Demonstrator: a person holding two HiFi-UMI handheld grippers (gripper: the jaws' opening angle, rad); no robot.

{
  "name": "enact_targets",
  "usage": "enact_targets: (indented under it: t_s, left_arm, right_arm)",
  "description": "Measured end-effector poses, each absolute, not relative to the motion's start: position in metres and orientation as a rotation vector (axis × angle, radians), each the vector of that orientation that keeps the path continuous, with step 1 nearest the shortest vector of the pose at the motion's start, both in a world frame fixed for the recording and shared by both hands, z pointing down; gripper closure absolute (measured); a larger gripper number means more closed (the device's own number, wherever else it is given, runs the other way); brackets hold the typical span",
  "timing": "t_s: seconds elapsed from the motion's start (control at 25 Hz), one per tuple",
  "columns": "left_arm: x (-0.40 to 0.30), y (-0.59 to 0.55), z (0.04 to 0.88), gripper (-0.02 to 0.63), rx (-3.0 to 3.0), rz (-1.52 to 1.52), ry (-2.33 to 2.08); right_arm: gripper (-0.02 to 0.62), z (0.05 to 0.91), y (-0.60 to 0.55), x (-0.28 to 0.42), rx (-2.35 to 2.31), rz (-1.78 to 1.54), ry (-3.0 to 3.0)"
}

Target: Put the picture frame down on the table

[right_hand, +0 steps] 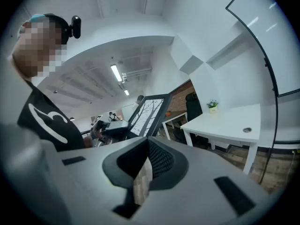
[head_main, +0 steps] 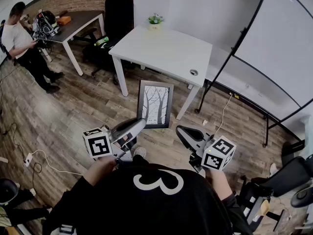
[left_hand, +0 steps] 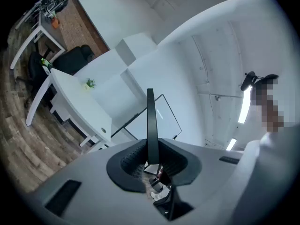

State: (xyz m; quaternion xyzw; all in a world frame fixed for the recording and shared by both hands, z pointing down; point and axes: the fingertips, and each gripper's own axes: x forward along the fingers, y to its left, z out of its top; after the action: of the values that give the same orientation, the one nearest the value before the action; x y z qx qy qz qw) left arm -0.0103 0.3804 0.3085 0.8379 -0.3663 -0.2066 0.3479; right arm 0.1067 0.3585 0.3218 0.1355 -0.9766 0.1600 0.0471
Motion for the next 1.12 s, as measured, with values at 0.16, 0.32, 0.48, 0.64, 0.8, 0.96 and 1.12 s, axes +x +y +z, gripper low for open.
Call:
enact_targets:
  t_s: [0.16, 0.32, 0.48, 0.64, 0.8, 0.96, 1.12]
  left_arm:
    - [-0.009, 0.381, 0.307, 0.525, 2.177, -0.534, -0.943]
    - [-0.009, 0.381, 0.307, 0.525, 2.167, -0.530, -0.944]
    - [-0.008, 0.382, 0.307, 0.525, 2.163, -0.531, -0.947]
    - [-0.003, 0.385, 0.308, 0.526, 2.162, -0.534, -0.947]
    - [-0.008, 0.381, 0.310, 0.525, 2.156, -0.529, -0.945]
    - [-0.009, 0.377, 0.316, 0.525, 2.142, -0.536, -0.937]
    - [-0.008, 0.361, 0.320, 0.525, 2.122, -0.543, -0.927]
  right_arm:
    - [0.572, 0.319, 0.359, 0.106, 0.423, 0.479, -2.991]
    - [0.572, 0.322, 0.358, 0.104, 0.439, 0.462, -2.983]
    - [0.572, 0.322, 0.355, 0.104, 0.453, 0.463, -2.991]
    - [0.572, 0.322, 0.356, 0.106, 0.438, 0.448, -2.997]
    - [0.572, 0.321, 0.351, 0.103, 0.446, 0.483, -3.002]
    - [0.572, 0.326, 0.345, 0.105, 0.461, 0.492, -2.997]
    - [0.572, 0.329, 0.327, 0.107, 0.473, 0.529, -2.998]
